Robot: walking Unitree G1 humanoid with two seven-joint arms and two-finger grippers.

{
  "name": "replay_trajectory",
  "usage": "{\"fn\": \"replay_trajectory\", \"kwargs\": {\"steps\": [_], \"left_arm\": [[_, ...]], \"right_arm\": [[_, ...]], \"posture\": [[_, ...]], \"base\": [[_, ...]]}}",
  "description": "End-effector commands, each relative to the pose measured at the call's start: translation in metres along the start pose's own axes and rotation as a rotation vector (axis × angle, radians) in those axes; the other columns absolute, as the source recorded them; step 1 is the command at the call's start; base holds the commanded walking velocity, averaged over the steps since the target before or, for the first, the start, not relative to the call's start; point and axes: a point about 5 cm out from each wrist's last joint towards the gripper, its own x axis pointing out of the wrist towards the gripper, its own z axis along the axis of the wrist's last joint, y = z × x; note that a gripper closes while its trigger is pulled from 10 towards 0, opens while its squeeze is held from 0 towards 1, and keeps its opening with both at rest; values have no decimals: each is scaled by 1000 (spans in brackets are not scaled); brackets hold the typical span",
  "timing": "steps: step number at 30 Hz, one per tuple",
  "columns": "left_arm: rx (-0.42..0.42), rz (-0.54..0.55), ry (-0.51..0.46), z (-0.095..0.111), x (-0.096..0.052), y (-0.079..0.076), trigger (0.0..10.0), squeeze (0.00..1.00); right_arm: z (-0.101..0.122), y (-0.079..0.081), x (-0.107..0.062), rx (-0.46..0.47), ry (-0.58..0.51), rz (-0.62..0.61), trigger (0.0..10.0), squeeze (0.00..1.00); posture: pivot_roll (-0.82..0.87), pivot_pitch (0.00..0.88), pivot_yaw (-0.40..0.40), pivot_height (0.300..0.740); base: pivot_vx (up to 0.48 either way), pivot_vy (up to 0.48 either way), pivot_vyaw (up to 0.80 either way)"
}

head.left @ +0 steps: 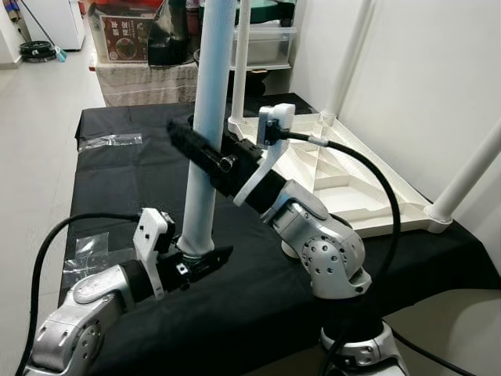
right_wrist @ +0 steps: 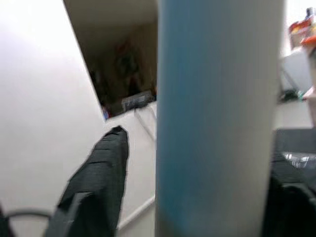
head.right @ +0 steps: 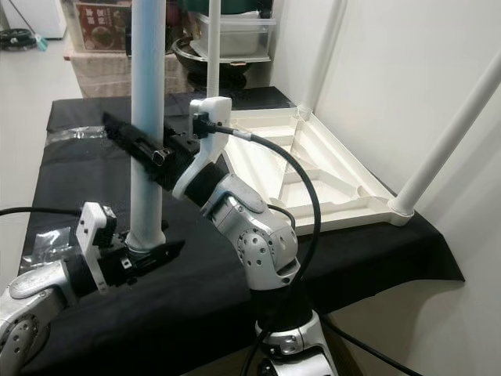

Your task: Building children table

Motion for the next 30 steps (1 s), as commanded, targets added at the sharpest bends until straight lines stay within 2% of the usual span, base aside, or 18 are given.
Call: {"fn": "replay_trajectory", "kwargs": {"steps": [1,2,3,4,9,13,14,15,16,21,30], "left_arm": [[54,-31,39,-4,1,-2,10000,0],[79,-34,51,-3,-1,-1,10000,0],[79,-34,51,-3,-1,-1,10000,0],[105,-45,73,-5,-4,-1,10000,0],[124,-93,140,-14,-11,-5,10000,0],[121,-93,140,-16,-10,-6,10000,0],[120,-91,136,-16,-8,-6,10000,0],[120,-90,133,-16,-8,-6,10000,0],[118,-88,128,-18,-6,-7,10000,0],[121,-96,124,-20,-5,-9,10000,0],[127,-99,119,-19,-7,-7,10000,0]], "right_arm": [[-7,6,2,-3,80,61,10000,1000],[-10,6,-2,34,132,87,10000,929],[-10,6,-2,34,132,87,10000,929],[-12,7,-6,58,168,118,10000,0],[-11,5,-13,90,208,132,10000,0],[-9,3,-12,96,196,106,10000,0],[-8,2,-10,110,182,96,8196,0],[-7,1,-10,120,173,90,8196,0],[-6,-1,-8,148,148,68,0,0],[-6,0,-9,194,134,53,0,0],[-11,1,-10,221,136,25,0,0]], "posture": [[76,0,-66,740],[78,0,-70,740],[78,0,-70,740],[78,0,-70,740],[72,0,-66,740],[69,0,-65,740],[69,0,-65,740],[69,0,-65,740],[69,0,-65,740],[65,0,-64,740],[63,0,-60,740]], "base": [[0,0,0],[0,0,0],[0,0,0],[0,0,0],[0,0,0],[0,0,0],[0,0,0],[0,0,0],[0,0,0],[0,0,0],[0,0,0]]}}
